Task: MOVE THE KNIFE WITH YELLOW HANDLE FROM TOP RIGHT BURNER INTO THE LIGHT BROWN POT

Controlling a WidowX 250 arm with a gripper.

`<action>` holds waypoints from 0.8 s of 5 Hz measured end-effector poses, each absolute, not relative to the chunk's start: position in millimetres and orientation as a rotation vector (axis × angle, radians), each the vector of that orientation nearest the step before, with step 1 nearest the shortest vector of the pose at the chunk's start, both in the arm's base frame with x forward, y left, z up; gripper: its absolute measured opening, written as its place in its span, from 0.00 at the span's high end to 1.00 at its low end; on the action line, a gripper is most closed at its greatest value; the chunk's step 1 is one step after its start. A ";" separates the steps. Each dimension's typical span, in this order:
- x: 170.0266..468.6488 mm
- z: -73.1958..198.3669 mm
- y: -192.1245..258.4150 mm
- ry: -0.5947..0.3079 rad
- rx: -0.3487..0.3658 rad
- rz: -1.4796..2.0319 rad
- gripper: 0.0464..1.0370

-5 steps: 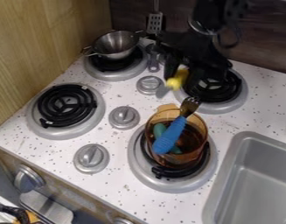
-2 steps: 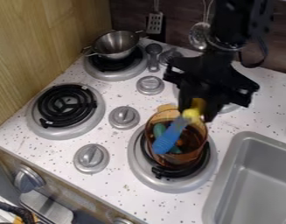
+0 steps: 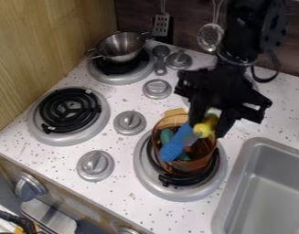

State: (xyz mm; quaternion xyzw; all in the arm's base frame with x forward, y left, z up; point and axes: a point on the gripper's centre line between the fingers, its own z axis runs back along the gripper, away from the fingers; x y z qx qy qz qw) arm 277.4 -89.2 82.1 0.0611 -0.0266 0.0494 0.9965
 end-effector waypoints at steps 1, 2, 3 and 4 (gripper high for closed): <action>279.1 75.9 -88.1 -0.081 0.122 0.071 0.64; 278.8 69.3 -83.9 -0.105 0.137 0.081 0.58; 279.1 66.9 -83.4 -0.118 0.138 0.092 0.25; 280.1 67.2 -82.6 -0.125 0.142 0.094 0.05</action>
